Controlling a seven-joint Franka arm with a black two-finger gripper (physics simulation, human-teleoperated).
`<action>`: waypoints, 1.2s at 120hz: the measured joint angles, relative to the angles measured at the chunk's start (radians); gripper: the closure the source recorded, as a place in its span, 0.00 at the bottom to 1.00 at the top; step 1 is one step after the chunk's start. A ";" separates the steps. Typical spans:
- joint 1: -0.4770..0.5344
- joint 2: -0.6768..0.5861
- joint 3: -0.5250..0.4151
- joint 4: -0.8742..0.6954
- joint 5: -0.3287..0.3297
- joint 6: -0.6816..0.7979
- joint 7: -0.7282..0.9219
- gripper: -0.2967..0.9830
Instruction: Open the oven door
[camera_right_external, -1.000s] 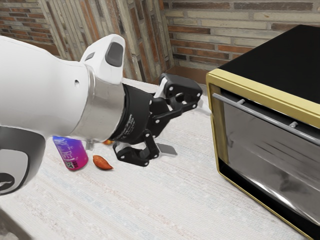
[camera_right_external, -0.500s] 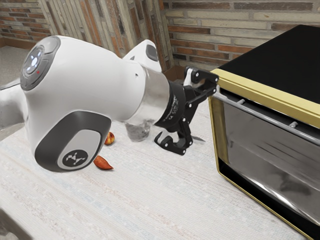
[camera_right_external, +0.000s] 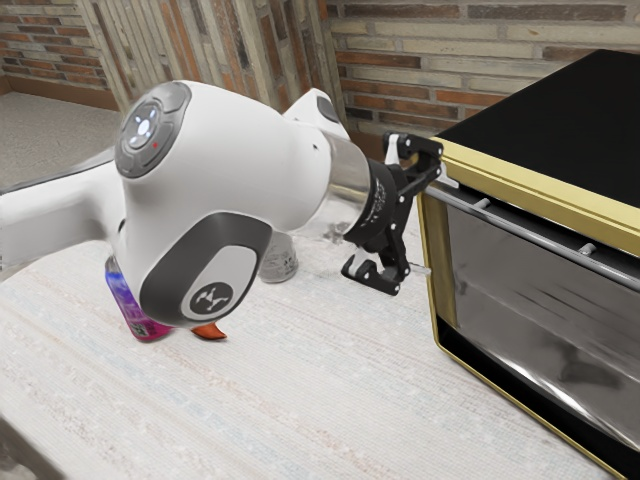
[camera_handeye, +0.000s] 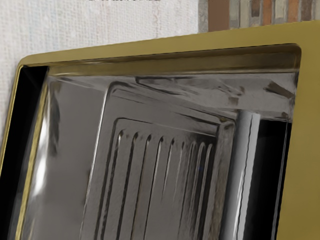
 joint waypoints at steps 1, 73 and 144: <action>0.000 0.001 0.000 0.001 0.000 0.001 -0.001 0.23; 0.021 0.059 0.000 0.020 -0.016 0.026 -0.014 0.23; 0.038 -0.020 -0.002 -0.111 -0.064 0.036 0.004 0.24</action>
